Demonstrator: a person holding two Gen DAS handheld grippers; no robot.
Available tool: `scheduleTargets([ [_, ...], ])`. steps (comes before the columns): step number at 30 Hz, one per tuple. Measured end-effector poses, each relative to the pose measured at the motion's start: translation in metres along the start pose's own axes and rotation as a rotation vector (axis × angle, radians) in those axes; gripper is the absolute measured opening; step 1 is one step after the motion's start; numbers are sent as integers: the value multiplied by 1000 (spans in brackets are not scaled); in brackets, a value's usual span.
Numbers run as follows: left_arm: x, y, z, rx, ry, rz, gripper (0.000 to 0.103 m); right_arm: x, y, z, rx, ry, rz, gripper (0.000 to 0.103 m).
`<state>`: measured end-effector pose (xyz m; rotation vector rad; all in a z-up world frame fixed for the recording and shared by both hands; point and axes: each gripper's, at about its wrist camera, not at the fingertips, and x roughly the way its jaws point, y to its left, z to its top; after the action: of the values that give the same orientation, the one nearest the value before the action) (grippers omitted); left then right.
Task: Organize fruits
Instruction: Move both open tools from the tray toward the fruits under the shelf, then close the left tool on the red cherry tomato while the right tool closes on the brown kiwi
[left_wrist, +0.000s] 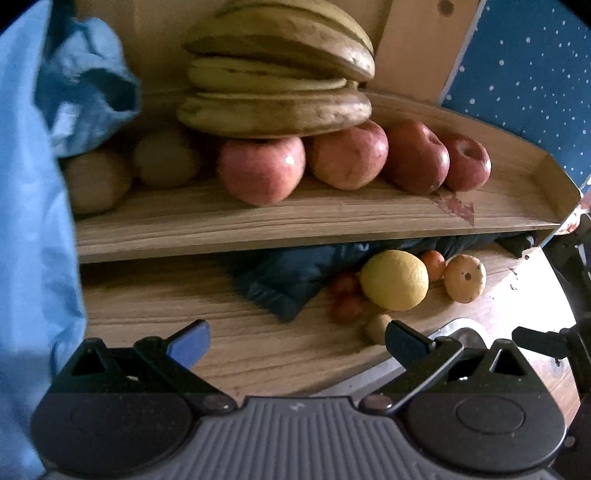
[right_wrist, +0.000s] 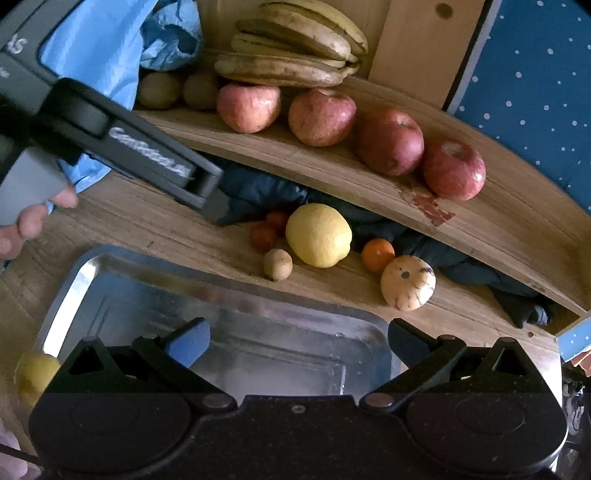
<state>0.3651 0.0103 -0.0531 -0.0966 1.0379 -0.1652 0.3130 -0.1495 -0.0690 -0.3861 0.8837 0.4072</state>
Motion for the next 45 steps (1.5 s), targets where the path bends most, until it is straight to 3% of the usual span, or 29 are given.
scheduleTargets([
  [6,19,-3,7,5,24,-53,102,15,2,8,20,2,1,102],
  [20,42,0,12,-24,66,-125,101,50,5,22,59,17,53,84],
  [38,52,0,15,-85,81,-198,79,74,8,36,63,18,101,58],
  [45,60,2,17,-102,109,-163,74,84,7,43,66,28,87,51],
])
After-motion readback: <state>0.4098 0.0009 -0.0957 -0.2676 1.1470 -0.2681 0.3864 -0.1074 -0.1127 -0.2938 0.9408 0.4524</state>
